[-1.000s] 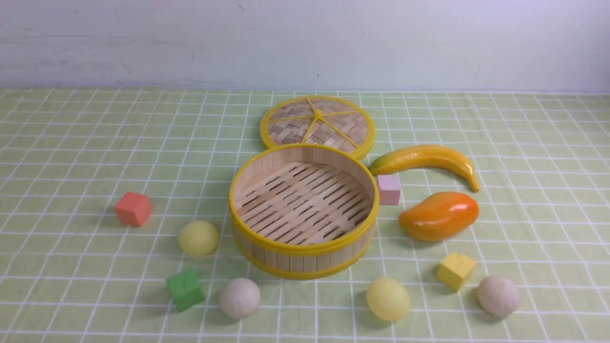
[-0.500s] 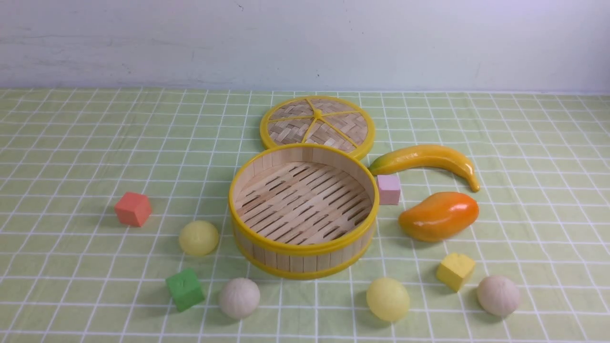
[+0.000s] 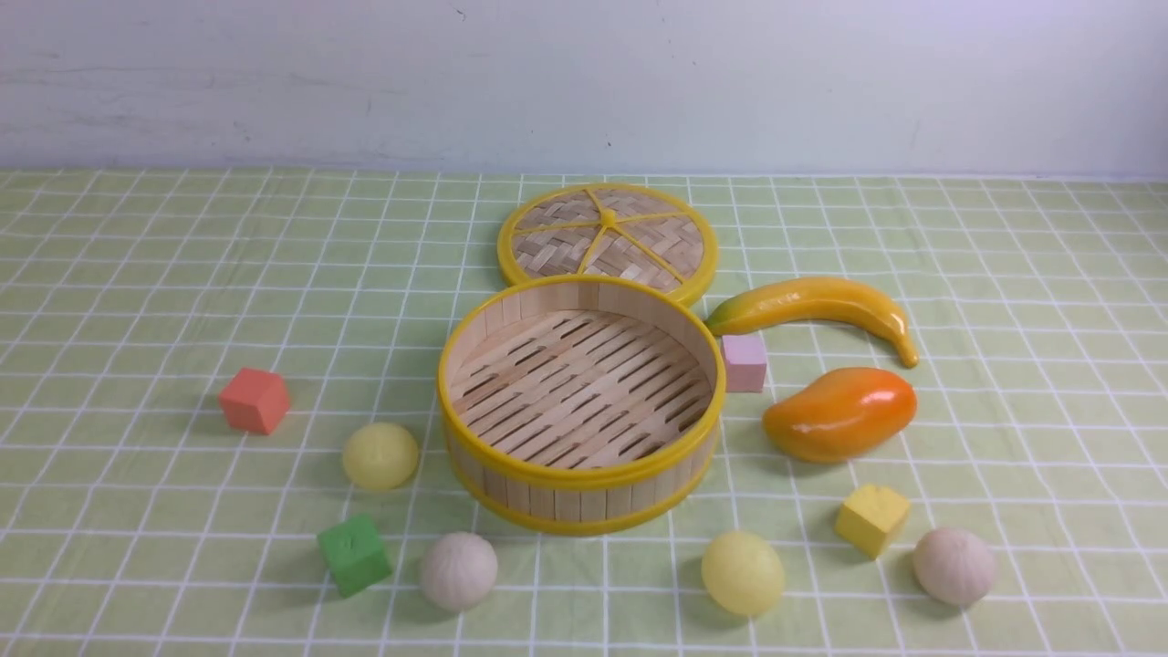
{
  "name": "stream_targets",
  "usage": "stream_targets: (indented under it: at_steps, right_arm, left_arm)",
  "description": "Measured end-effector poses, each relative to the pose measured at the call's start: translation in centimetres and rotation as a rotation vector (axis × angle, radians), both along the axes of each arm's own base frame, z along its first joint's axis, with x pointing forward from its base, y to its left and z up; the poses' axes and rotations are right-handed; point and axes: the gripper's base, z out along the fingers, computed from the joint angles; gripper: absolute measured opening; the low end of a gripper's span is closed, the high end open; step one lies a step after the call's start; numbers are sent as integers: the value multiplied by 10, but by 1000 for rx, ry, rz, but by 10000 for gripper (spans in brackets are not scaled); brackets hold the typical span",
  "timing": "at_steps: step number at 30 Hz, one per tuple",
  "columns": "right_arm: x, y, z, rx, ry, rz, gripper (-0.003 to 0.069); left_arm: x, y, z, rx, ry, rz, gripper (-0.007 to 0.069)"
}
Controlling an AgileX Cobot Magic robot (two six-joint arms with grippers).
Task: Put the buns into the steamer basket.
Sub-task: Use the left arm to grab a steamed stuffed bun
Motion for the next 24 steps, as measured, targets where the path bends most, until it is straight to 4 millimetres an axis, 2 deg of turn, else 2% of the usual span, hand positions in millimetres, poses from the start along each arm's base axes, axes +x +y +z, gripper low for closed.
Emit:
stream_targets:
  at_steps: [6,12,16,21,24]
  right_arm:
    - [0,0,0,0,0,0,239]
    - [0,0,0,0,0,0,239]
    - [0,0,0,0,0,0,239]
    - [0,0,0,0,0,0,239]
    - [0,0,0,1,0,0,239]
  left_arm:
    - [1,-2,5,-59,-54,-6,238]
    - [2,-2,18,-167,-196,-5,238]
    - [1,-1,36,-367,-387,1,238]
    - [-5,3,55,-450,-599,-10,238]
    - [-7,3,67,-457,-625,-17,238]
